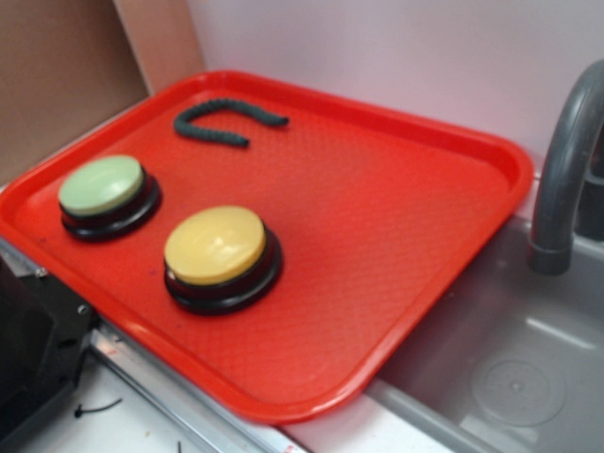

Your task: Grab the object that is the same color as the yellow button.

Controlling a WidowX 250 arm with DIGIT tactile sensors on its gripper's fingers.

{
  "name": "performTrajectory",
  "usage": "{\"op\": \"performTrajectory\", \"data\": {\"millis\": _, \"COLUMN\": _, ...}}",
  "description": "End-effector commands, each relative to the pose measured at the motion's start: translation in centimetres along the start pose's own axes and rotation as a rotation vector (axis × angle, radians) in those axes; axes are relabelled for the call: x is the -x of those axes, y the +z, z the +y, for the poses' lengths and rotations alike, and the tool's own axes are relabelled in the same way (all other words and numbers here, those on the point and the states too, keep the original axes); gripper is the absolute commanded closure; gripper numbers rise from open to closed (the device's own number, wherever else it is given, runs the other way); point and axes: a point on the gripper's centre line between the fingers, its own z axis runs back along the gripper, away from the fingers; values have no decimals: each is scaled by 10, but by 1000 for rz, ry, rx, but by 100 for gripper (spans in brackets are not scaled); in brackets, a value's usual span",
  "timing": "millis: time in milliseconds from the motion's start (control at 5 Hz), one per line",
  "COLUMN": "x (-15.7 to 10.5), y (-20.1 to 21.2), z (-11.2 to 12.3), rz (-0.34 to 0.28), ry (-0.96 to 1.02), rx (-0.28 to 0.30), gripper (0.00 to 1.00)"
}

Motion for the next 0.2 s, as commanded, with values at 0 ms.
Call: {"op": "performTrajectory", "data": {"millis": 0, "x": -2, "y": 27, "z": 16, "rz": -103, "ry": -66, "rx": 49, "gripper": 100}}
